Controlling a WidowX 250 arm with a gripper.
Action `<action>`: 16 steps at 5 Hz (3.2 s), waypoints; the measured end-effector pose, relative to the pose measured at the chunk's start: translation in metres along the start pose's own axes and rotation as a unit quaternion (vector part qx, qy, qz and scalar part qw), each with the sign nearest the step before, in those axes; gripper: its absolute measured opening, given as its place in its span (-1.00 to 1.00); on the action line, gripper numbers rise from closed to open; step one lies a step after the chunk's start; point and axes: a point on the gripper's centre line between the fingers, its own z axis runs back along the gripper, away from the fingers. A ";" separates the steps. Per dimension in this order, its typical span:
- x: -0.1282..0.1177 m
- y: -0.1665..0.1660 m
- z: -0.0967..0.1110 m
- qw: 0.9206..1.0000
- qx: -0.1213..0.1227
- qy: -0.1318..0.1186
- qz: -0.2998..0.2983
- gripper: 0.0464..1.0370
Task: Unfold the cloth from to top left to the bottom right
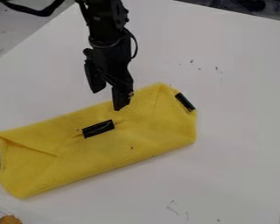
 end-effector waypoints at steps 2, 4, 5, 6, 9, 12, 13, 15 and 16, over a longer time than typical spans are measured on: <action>-0.018 -0.015 -0.019 1.000 -0.021 0.014 0.018 0.93; -0.035 -0.024 -0.026 0.998 -0.024 -0.004 0.053 0.93; -0.037 -0.022 -0.026 0.998 -0.022 -0.013 0.057 0.90; -0.037 -0.022 -0.027 0.998 -0.023 -0.015 0.061 0.72; -0.037 -0.021 -0.028 0.997 -0.019 -0.018 0.071 -0.84; -0.034 -0.047 0.021 0.998 0.032 -0.026 0.053 -0.98; -0.044 -0.073 0.020 0.997 0.005 -0.027 0.072 -0.98; -0.059 -0.113 0.007 0.992 -0.021 -0.050 0.112 -0.98; -0.065 -0.119 0.003 0.991 -0.027 -0.044 0.123 -0.98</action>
